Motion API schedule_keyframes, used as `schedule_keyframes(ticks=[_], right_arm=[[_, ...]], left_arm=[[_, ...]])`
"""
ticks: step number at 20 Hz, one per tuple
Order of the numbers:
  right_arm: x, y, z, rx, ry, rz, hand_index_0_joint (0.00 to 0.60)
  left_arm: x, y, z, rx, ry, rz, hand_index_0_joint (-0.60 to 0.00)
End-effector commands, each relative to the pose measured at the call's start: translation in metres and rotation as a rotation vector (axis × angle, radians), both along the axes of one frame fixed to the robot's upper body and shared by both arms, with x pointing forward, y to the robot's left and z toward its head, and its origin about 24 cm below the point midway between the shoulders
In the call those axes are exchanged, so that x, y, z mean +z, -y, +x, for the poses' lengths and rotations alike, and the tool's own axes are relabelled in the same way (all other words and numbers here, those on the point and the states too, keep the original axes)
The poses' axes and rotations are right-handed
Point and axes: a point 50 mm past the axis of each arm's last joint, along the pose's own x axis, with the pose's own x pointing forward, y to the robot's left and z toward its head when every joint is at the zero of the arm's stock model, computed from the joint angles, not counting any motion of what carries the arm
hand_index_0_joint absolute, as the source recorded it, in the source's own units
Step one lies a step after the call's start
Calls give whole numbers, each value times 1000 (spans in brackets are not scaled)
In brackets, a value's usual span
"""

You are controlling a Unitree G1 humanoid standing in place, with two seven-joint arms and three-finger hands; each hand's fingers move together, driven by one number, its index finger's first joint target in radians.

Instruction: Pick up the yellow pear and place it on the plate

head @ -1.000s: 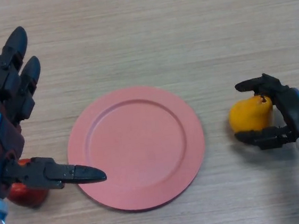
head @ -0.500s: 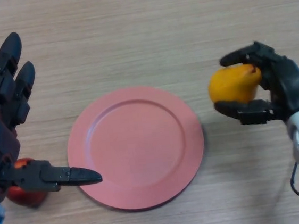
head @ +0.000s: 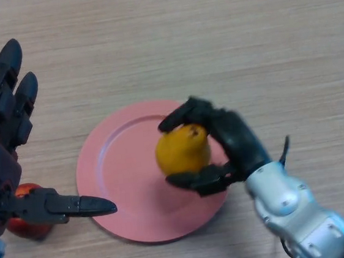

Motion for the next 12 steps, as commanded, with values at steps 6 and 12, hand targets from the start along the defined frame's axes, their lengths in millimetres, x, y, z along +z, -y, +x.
schedule_keyframes(ticks=[6, 12], right_arm=[[18, -15, 4, 50, -6, 178, 600], [21, -21, -1, 123, -43, 166, 149]], left_arm=[[30, -11, -15, 51, 250, 49, 0], [29, -10, -15, 52, 246, 58, 0]])
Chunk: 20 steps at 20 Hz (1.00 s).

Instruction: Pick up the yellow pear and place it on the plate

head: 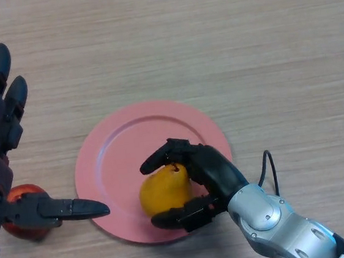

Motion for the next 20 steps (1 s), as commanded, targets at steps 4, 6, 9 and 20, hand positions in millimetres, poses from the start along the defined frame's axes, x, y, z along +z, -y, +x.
schedule_keyframes(ticks=[4, 6, 9, 20], right_arm=[[50, -2, 13, 3, 232, 144, 0], [54, -1, 13, -5, 258, 160, 0], [72, 5, 11, -10, 310, 220, 0], [145, 64, -30, -36, 536, 315, 0]], left_arm=[[29, -3, -12, 20, 232, 69, 0], [29, -3, -12, 19, 231, 71, 0], [29, -4, -12, 14, 228, 67, 0], [32, -3, -10, 15, 229, 106, 0]])
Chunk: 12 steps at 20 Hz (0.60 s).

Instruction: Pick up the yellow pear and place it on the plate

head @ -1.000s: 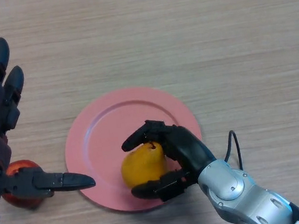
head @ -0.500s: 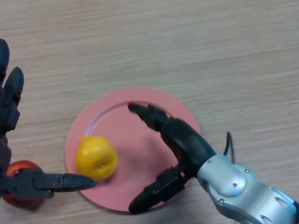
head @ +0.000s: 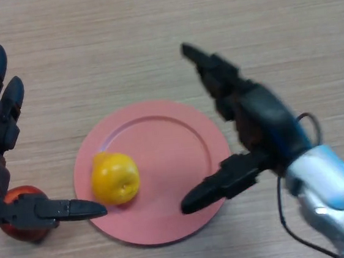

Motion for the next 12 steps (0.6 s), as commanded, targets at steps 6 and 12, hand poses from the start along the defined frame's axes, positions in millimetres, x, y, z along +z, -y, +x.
schedule_keyframes(ticks=[6, 12], right_arm=[[42, 55, -30, -167, 291, 16, 0], [46, 70, -48, -225, 348, -24, 0]], left_arm=[[30, 1, -6, 7, 206, 67, 0], [38, 4, -6, -24, 193, 95, 0]])
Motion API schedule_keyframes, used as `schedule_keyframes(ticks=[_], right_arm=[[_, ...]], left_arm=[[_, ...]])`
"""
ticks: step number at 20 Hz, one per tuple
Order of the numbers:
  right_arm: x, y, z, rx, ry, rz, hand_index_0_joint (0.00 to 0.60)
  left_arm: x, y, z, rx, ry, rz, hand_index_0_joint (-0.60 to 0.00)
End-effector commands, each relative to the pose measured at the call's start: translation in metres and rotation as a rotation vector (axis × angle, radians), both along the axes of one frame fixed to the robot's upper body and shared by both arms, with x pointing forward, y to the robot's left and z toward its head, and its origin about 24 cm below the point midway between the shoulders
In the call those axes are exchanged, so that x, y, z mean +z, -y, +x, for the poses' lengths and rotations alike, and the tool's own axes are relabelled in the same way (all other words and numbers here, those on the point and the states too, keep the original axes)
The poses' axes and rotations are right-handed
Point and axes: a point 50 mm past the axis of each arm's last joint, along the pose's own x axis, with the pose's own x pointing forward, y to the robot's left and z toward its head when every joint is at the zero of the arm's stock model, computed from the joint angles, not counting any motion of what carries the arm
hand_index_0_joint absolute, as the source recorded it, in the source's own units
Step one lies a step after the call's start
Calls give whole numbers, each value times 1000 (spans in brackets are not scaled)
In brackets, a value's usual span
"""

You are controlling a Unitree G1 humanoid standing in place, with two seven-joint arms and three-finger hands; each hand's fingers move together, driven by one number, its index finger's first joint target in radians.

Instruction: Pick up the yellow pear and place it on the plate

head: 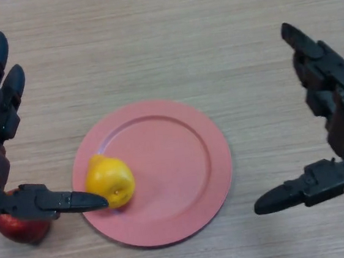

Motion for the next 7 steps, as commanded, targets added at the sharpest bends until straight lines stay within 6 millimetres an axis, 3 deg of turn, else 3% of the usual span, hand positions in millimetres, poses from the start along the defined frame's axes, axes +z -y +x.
schedule_keyframes(ticks=[1, 7], right_arm=[[36, 9, -14, -15, 260, -7, 0], [37, 7, -16, -12, 264, -32, 0]], left_arm=[[27, 1, -8, -6, 153, 72, 0], [29, 2, -7, -4, 128, 76, 0]])
